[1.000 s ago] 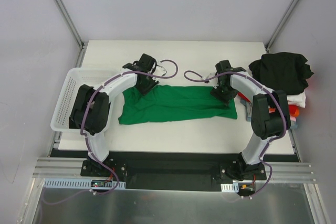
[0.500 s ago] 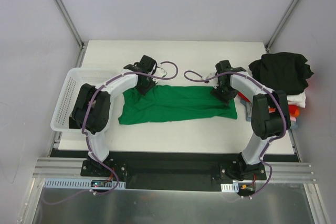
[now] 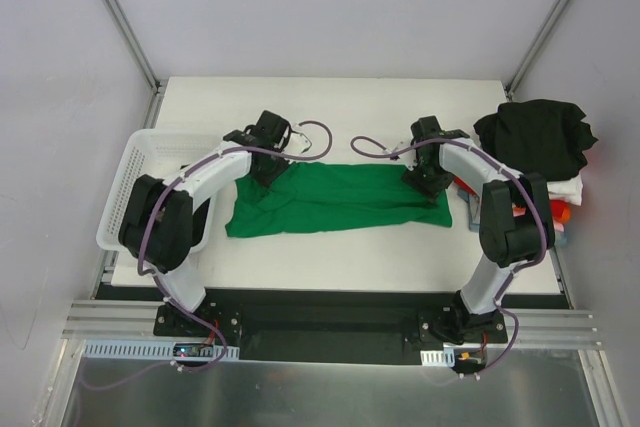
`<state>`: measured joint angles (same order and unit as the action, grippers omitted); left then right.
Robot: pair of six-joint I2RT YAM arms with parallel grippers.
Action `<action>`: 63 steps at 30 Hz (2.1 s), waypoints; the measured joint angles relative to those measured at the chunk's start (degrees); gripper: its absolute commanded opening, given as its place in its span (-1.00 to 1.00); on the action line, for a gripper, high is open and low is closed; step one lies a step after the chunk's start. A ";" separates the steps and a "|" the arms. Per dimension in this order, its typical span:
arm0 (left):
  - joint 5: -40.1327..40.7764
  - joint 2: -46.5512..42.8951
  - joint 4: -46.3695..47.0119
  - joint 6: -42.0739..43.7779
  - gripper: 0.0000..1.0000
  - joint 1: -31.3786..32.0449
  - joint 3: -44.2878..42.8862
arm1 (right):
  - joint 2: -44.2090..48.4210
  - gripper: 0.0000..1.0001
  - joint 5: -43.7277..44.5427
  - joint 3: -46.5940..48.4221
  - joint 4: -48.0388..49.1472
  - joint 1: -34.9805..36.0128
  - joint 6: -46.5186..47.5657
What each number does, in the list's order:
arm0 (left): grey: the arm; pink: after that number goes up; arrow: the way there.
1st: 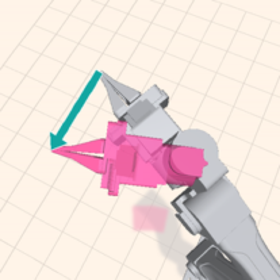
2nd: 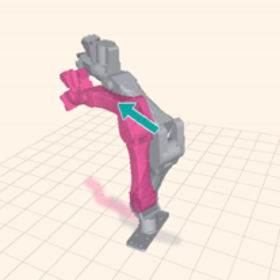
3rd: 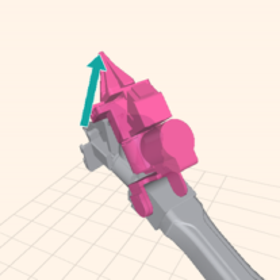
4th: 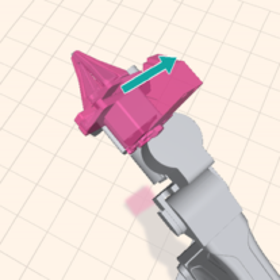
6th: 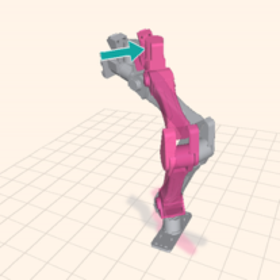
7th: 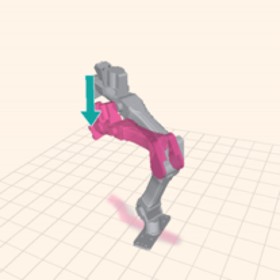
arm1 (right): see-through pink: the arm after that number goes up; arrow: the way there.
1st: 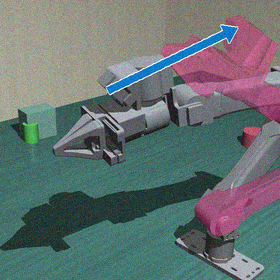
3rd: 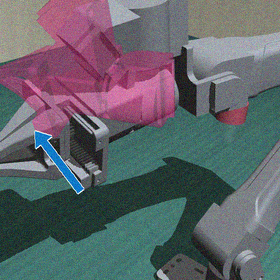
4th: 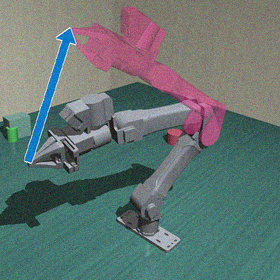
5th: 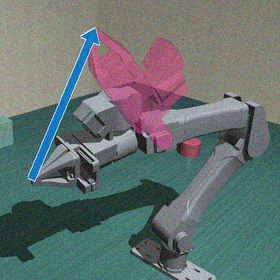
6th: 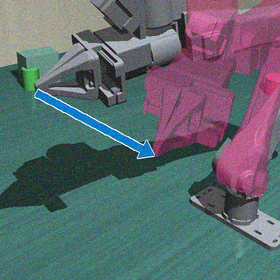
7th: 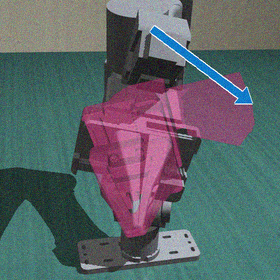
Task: Fold and stack the t-shirts
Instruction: Fold the other side of the tshirt into a rectangle
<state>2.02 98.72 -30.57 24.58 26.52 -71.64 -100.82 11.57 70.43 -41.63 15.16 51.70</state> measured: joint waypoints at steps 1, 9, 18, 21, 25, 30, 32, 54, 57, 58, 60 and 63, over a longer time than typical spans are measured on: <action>0.20 -1.14 0.02 -0.02 -1.00 0.00 0.50 | -0.02 0.12 0.00 -0.02 0.00 0.00 0.00; 2.10 -7.02 0.33 -0.22 -0.92 0.02 5.20 | 0.00 0.12 -0.02 -0.02 0.20 0.00 0.00; 3.30 -8.07 0.24 -0.66 -0.57 0.02 7.61 | 0.00 0.11 -0.04 -0.02 0.28 0.13 -0.02; 3.72 -7.02 0.28 -0.57 -0.39 0.02 7.43 | 0.00 0.11 -0.02 -0.02 0.28 0.22 0.00; 4.52 -4.44 0.55 -0.28 -0.35 0.02 7.13 | 0.15 0.11 0.02 -0.44 0.68 0.31 0.00; 4.70 -3.96 1.16 -0.11 -0.36 0.02 7.15 | 0.39 0.11 0.00 -1.62 0.83 0.31 0.00; 4.79 -3.91 1.64 -0.04 -0.40 0.02 7.15 | 0.39 0.11 0.00 -1.68 0.81 0.31 0.00; 5.99 -4.63 4.20 -0.31 -1.00 0.00 15.78 | 0.44 0.10 0.22 -1.68 0.85 0.33 0.07; 6.08 -6.32 4.42 -0.63 -1.00 0.00 16.79 | 0.44 0.10 0.22 -1.68 0.85 0.33 0.09; 6.10 -6.88 4.44 -0.70 -1.00 0.00 17.07 | 0.44 0.09 0.22 -1.68 0.85 0.33 0.07; 6.29 -8.37 4.44 -0.98 -1.00 0.00 17.70 | 0.44 0.09 0.22 -1.68 0.87 0.31 0.07; 7.26 -10.19 4.42 -1.14 -1.00 0.00 18.38 | 0.44 0.09 0.24 -1.68 0.87 0.33 0.09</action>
<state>9.28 88.53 -26.15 23.44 26.52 -53.25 -100.38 11.81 68.75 -40.75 15.49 51.79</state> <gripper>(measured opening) 0.006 0.546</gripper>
